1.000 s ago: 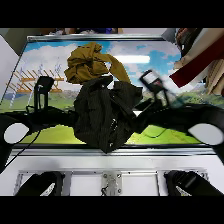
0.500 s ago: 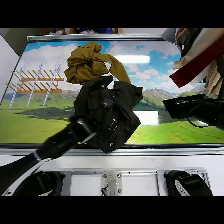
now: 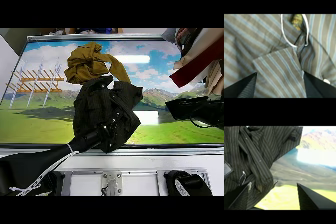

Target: Fold the clothes and pants, and hang the long-sleeved shirts on hangers.

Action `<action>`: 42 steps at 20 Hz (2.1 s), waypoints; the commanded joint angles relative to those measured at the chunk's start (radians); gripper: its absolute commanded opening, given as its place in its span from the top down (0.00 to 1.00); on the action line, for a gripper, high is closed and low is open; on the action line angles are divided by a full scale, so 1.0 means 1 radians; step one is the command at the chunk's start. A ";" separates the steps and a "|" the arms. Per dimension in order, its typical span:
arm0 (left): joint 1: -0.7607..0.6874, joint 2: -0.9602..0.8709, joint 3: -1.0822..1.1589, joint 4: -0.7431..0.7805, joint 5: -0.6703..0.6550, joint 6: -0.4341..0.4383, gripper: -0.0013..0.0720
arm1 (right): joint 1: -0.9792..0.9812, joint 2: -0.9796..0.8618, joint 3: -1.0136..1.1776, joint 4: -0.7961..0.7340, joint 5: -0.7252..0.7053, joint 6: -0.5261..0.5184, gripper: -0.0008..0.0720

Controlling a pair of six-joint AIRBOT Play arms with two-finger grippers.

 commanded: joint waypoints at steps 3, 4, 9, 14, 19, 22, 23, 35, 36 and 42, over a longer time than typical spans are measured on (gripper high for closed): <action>0.047 -0.024 -0.001 -0.039 0.055 -0.010 0.17 | -0.001 0.001 -0.001 0.001 0.005 0.010 0.12; 0.062 -0.024 -0.003 -0.077 0.068 -0.010 0.17 | -0.001 0.001 -0.001 0.001 0.010 0.013 0.12; 0.093 -0.024 -0.006 -0.118 0.061 -0.006 0.17 | -0.001 0.001 -0.001 0.008 0.010 0.013 0.12; 0.093 -0.024 -0.006 -0.116 0.062 -0.006 0.69 | -0.001 0.001 -0.001 0.024 0.010 0.013 0.12; 0.129 -0.013 0.034 -0.114 -0.016 0.012 0.96 | -0.001 -0.006 -0.001 0.024 0.014 0.012 0.12; 0.193 0.102 0.048 -0.116 -0.020 0.025 0.96 | 0.001 -0.061 -0.001 0.023 0.082 -0.019 0.12; 0.212 0.148 0.048 -0.118 -0.024 0.025 0.96 | 0.005 -0.094 -0.001 0.023 0.101 -0.034 0.12; 0.248 0.442 0.048 -0.117 -0.070 0.027 0.96 | 0.017 -0.460 -0.219 0.202 -0.071 -0.090 0.12; 0.248 0.441 0.048 -0.118 -0.069 0.027 0.96 | -0.002 -0.462 -0.282 0.265 -0.122 -0.090 0.12; 0.248 0.442 0.048 -0.117 -0.082 0.028 0.96 | -0.053 -0.576 -0.509 0.700 -0.403 -0.217 0.12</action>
